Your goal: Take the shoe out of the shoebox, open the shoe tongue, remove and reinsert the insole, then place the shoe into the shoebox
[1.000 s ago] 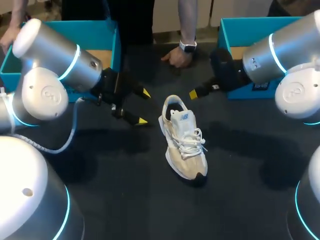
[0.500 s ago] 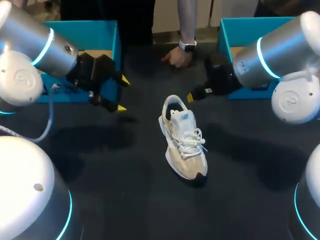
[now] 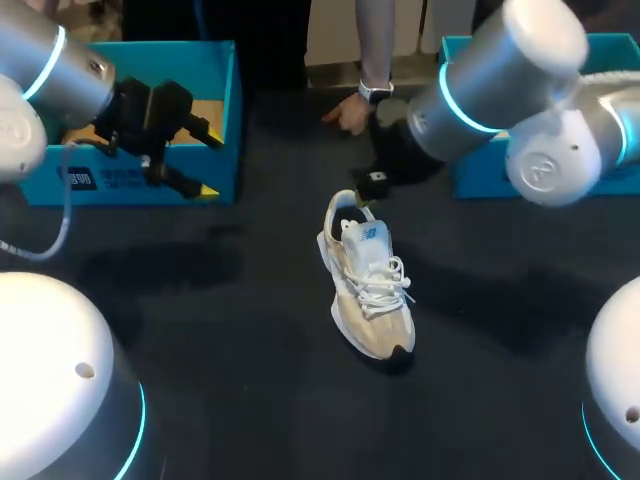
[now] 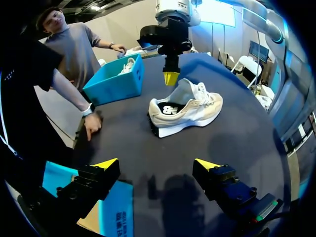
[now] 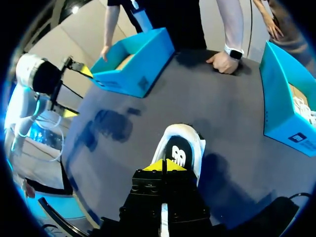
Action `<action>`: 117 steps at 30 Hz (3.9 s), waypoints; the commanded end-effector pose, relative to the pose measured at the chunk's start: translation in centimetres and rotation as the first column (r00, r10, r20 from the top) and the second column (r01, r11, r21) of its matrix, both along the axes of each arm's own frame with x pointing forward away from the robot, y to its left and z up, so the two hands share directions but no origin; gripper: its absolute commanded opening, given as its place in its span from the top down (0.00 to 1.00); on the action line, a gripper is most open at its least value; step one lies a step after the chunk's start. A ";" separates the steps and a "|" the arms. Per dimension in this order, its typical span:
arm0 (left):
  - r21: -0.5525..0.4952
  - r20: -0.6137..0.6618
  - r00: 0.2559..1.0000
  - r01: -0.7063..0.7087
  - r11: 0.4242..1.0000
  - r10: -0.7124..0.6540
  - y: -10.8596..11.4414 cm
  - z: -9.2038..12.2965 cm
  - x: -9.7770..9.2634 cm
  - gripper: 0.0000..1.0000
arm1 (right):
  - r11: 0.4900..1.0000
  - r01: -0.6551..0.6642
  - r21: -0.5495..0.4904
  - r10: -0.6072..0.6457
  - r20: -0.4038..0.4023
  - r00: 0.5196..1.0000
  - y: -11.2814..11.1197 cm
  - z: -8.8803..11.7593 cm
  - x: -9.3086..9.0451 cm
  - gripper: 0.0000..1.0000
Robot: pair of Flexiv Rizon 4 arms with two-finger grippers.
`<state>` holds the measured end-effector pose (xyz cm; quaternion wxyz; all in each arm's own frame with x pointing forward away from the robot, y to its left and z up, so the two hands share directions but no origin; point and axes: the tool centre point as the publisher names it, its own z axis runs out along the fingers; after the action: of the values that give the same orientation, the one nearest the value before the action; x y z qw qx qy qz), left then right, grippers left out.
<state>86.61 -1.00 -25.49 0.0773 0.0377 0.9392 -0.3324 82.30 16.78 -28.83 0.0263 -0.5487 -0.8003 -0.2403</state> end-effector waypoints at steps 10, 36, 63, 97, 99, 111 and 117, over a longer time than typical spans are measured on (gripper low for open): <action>0.026 -0.017 1.000 -0.020 0.999 0.021 1.3 0.4 0.7 0.00 | 0.977 0.070 -0.203 -0.062 0.046 0.997 0.6 -1.2 -0.9 1.00; 0.026 -0.017 1.000 -0.020 0.999 0.021 1.3 0.4 0.7 0.00 | 0.960 0.067 -0.272 -0.074 -0.014 0.997 0.4 -5.3 0.1 1.00; 0.026 -0.017 1.000 -0.020 0.999 0.021 1.3 0.4 0.7 0.00 | 0.946 0.021 -0.324 -0.045 -0.067 0.997 0.2 -11.3 -0.1 1.00; 0.026 -0.017 1.000 -0.020 0.999 0.021 1.3 0.4 0.7 0.00 | 0.941 -0.061 -0.332 0.013 -0.144 0.990 0.4 -9.3 2.4 1.00; 0.026 -0.017 1.000 -0.020 0.999 0.021 1.3 0.4 0.7 0.00 | 0.933 -0.076 -0.353 0.018 -0.165 0.986 0.3 -8.3 2.1 1.00; 0.026 -0.017 1.000 -0.020 0.999 0.021 1.3 0.4 0.7 0.00 | 0.918 -0.164 -0.362 0.028 -0.353 0.935 -1.4 -6.6 -1.2 1.00; 0.026 -0.017 1.000 -0.020 0.999 0.021 1.3 0.4 0.7 0.00 | 0.922 -0.215 -0.321 0.054 -0.444 0.894 -1.6 -6.9 -2.2 1.00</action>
<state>87.33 0.23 -25.15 0.0723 0.0263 0.9440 -0.3209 79.66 15.31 -35.14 0.1023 -0.5282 -0.8420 0.0394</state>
